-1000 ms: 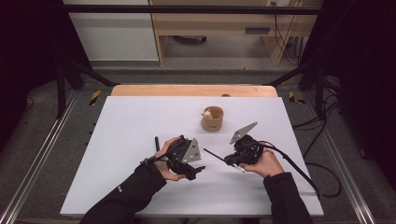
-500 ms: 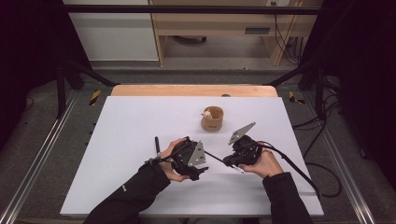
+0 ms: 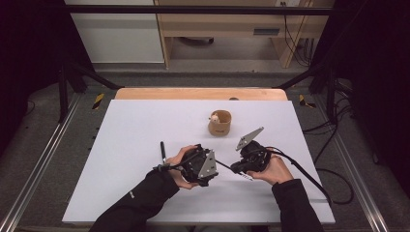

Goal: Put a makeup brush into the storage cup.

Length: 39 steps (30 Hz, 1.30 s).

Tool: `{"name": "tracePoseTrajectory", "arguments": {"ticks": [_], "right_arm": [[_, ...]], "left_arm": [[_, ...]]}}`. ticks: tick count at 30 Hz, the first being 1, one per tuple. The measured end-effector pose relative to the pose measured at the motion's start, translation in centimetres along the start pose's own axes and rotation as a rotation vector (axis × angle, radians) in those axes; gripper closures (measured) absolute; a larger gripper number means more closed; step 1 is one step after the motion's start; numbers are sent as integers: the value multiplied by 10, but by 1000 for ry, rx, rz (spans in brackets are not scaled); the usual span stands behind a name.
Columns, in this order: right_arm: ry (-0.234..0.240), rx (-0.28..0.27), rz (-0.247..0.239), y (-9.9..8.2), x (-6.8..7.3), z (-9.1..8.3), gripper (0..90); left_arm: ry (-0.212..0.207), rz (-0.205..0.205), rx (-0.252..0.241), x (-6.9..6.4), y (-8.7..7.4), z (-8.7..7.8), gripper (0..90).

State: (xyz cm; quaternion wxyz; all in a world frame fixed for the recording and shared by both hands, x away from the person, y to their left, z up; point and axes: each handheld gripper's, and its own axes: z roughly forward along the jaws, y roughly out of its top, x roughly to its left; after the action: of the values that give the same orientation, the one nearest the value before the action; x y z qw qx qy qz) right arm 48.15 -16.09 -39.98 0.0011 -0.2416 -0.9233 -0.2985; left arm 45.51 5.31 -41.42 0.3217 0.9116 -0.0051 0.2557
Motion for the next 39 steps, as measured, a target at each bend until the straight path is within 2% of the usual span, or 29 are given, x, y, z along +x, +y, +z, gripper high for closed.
{"name": "tracePoseTrajectory", "arguments": {"ticks": [5,10,13,14,16,20,29,39], "right_arm": [[4,5,6,0,0,0,857],[12,6,-3,0,1,1,858],[10,7,-4,1,1,2,858],[14,10,0,1,1,2,857],[17,10,1,1,2,3,858],[18,10,-1,2,2,4,858],[24,14,-12,5,5,4,858],[39,18,-11,5,6,6,858]], "left_arm": [[6,24,4,-1,0,2,306],[8,77,24,-4,1,6,348],[13,79,25,-6,1,7,364],[20,99,34,-6,2,7,378],[24,105,29,-6,3,8,391],[40,144,35,-9,6,10,412],[45,185,35,-12,11,15,480],[39,226,45,-16,11,18,609]]}}
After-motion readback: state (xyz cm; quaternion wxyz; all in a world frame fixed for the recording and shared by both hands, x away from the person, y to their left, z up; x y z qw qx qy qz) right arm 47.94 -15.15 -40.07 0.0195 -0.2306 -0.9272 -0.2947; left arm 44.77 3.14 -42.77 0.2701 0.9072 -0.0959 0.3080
